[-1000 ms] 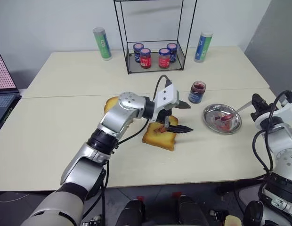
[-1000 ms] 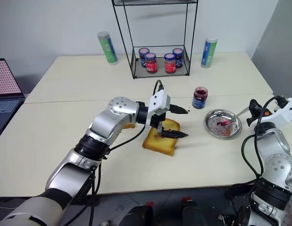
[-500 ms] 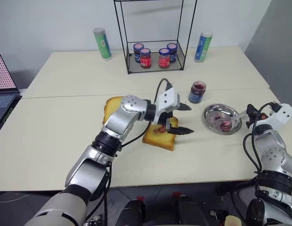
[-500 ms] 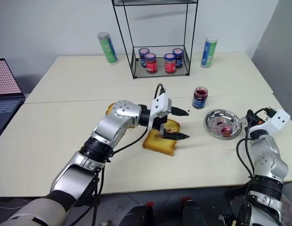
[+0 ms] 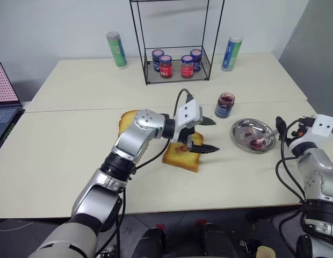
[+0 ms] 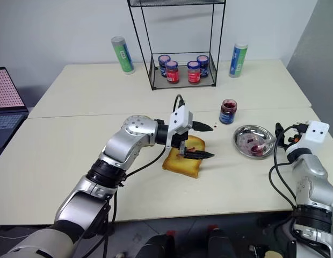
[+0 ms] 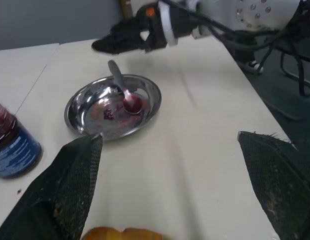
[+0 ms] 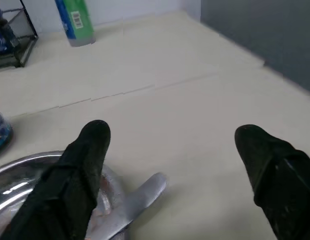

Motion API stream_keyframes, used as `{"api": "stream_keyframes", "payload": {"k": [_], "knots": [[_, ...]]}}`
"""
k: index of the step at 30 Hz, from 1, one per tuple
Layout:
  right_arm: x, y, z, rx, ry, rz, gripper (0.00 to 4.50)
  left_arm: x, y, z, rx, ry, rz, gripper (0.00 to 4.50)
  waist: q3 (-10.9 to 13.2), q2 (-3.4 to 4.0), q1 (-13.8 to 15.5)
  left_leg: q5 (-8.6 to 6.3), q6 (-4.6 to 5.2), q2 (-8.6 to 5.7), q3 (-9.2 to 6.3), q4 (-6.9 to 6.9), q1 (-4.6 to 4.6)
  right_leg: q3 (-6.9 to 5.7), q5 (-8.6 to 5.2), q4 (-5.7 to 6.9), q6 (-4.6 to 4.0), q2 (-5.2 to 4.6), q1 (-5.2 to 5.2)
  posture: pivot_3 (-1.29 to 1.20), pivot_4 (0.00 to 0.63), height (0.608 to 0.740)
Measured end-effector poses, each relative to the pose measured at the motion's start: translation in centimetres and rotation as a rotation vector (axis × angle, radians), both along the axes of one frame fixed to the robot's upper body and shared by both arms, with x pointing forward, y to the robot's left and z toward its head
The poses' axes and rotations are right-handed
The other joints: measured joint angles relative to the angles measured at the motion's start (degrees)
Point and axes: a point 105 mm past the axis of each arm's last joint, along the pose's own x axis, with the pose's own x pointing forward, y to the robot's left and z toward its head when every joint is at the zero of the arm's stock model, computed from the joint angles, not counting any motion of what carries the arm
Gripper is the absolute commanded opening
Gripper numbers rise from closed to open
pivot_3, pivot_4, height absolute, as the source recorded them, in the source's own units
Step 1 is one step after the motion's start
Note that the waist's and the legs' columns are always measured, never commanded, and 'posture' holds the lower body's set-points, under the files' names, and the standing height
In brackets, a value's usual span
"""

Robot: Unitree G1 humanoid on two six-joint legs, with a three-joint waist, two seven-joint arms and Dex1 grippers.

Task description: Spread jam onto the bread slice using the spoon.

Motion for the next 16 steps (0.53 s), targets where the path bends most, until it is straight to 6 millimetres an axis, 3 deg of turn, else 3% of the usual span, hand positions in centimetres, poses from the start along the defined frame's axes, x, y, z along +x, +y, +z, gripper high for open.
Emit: {"api": "stream_keyframes", "payload": {"k": [2,4,7,9,11,13,16], "knots": [[-0.2,0.2,1.5,-0.047,-0.031,0.014,4.45,0.4,1.0,0.2,0.000,0.004,0.036,4.50,0.0,0.00,0.0,0.00,0.00,0.02,-0.02,0.00,0.00,-0.02,0.00,0.00,0.00,0.01,0.01,0.00,0.150,0.740],[-0.6,2.2,3.1,-0.092,-0.039,0.134,4.45,0.9,2.7,0.8,-0.008,0.013,0.100,4.50,0.0,0.00,-0.1,-0.01,0.01,0.03,-0.02,0.01,0.00,-0.01,0.00,0.00,0.00,0.01,0.01,0.00,0.150,0.740],[-2.7,6.6,4.0,-0.129,0.057,0.435,4.45,1.7,8.6,1.0,0.021,0.063,0.283,4.50,0.0,0.00,-0.3,-0.02,0.03,0.10,-0.10,-0.06,0.02,-0.04,-0.01,-0.03,-0.01,0.06,0.01,0.00,0.150,0.740],[-5.3,9.0,3.3,-0.090,0.201,0.648,4.45,1.5,14.1,0.2,0.068,0.135,0.449,4.50,0.0,-0.05,0.2,-0.03,0.04,0.07,-0.17,0.01,-0.02,-0.12,-0.01,-0.10,-0.01,0.03,0.11,0.00,0.150,0.740],[-6.4,9.7,2.9,-0.068,0.264,0.723,4.45,1.2,15.1,-0.1,0.078,0.157,0.471,4.50,0.0,-0.07,0.6,-0.03,0.04,0.02,-0.18,0.03,-0.03,-0.14,-0.01,-0.12,-0.01,-0.02,0.15,0.00,0.150,0.740],[-9.9,11.4,1.5,-0.040,0.453,0.900,4.45,-0.1,16.8,-0.7,0.096,0.208,0.499,4.50,0.1,-0.07,1.7,-0.05,0.07,-0.05,-0.24,0.17,-0.07,-0.21,-0.02,-0.14,0.01,-0.10,0.24,0.00,0.150,0.740],[-13.0,11.9,0.6,-0.017,0.615,1.007,4.45,-1.6,18.7,-1.3,0.108,0.264,0.536,4.50,0.1,-0.17,1.9,-0.09,0.12,0.06,-0.38,0.21,0.03,-0.41,0.01,-0.53,0.06,-0.04,0.61,0.00,0.150,0.740]]}}
